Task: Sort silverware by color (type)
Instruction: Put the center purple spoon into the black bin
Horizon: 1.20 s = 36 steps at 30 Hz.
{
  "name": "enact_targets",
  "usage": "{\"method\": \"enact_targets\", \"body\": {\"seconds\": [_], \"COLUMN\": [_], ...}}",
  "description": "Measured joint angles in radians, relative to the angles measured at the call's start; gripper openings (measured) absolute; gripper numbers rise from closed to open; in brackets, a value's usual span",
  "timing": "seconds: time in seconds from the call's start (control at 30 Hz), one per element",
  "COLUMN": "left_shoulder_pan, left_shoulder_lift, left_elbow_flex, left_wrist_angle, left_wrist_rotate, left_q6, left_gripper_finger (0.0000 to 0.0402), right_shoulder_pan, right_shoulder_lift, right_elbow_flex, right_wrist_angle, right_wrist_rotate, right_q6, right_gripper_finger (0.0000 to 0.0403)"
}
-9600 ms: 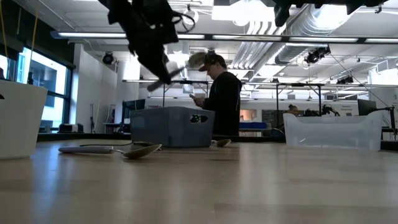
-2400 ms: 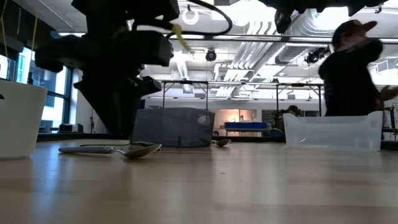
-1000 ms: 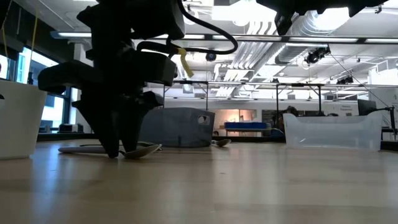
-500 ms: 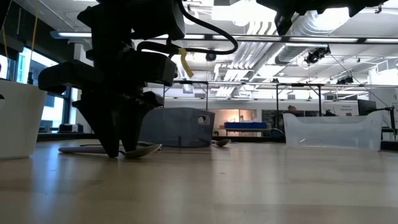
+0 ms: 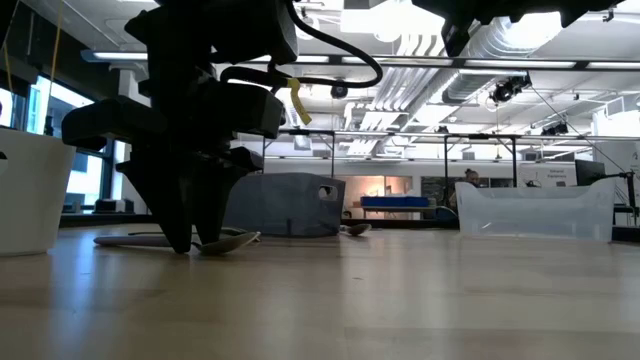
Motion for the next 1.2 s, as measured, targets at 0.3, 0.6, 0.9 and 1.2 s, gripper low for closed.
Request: {"method": "enact_targets", "body": {"seconds": [0.3, 0.6, 0.9, 1.2], "left_shoulder_pan": [0.001, 0.007, 0.043, 0.124], "left_shoulder_lift": [0.000, 0.000, -0.011, -0.109], "left_elbow_flex": [0.000, 0.000, 0.000, -0.004], "left_wrist_angle": [-0.001, -0.005, -0.002, -0.022], "left_wrist_rotate": [-0.004, 0.003, 0.032, 0.076], "left_q6": [-0.019, -0.025, -0.029, -0.018], "left_gripper_finger": [0.0075, 0.0009, 0.0004, 0.0004], "right_shoulder_pan": [0.000, 0.000, 0.000, 0.000], "right_shoulder_lift": [0.000, 0.000, 0.000, 0.000], "right_elbow_flex": [0.000, 0.000, 0.000, 0.000], "right_wrist_angle": [0.000, 0.000, 0.000, 0.000], "right_wrist_rotate": [0.000, 0.000, 0.000, 0.000], "right_q6": [0.007, 0.007, 0.007, 0.007], "right_gripper_finger": [0.0000, 0.0000, 0.0000, 0.0000]}}
